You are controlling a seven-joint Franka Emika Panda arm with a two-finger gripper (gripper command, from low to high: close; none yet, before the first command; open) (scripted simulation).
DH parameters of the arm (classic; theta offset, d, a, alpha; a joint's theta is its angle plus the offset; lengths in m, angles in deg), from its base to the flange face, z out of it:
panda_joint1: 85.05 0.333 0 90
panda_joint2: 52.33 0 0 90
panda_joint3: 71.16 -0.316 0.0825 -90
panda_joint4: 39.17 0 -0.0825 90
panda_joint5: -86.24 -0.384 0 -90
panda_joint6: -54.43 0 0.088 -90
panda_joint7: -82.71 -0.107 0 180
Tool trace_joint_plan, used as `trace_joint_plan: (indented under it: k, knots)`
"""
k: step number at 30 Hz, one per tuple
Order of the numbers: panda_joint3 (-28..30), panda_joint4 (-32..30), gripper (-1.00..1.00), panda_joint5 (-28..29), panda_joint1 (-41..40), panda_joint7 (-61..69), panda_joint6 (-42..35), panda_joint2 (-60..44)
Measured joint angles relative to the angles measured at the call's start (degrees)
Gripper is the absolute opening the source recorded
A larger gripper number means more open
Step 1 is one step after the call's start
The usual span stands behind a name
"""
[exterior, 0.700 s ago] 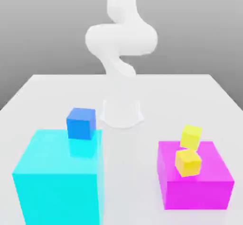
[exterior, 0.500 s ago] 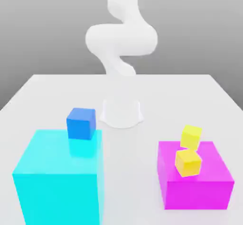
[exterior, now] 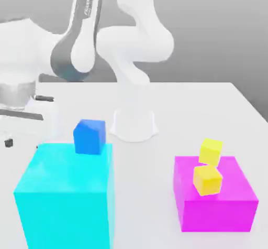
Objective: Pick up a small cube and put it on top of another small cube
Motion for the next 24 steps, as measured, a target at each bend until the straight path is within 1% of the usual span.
trace_joint_plan:
  k: [4,5,7,9,10,12,13,18,19,20,22,24]
  knots:
    - [-0.3,-4.5,0.00,2.9,1.7,-0.5,2.5,-2.5]
    - [-0.5,-5.0,0.00,0.9,1.3,0.8,3.5,-3.9]
    - [-4.2,-4.7,0.00,-6.7,-0.8,6.2,6.1,-7.7]
    - [-10.7,-3.8,0.00,-14.3,-5.5,11.7,9.0,-11.8]
    - [-14.3,-3.3,0.00,-17.3,-8.4,13.9,10.5,-13.9]
    - [-21.2,-2.3,0.00,-21.1,-14.6,17.1,13.8,-17.9]
    - [-22.9,-2.0,-1.00,-22.0,-16.1,17.9,14.7,-19.0]
    - [-22.9,-2.0,-1.00,-21.9,-16.1,17.7,14.6,-19.0]
    - [-23.9,-1.9,-1.00,-22.3,-16.9,18.1,15.1,-19.5]
    - [-22.9,-2.1,-1.00,-21.8,-16.1,17.6,14.5,-18.8]
    - [-18.7,-2.9,-1.00,-18.0,-12.7,14.5,12.1,-15.7]
    - [-14.4,-3.9,-1.00,-11.3,-10.0,9.5,9.2,-11.7]
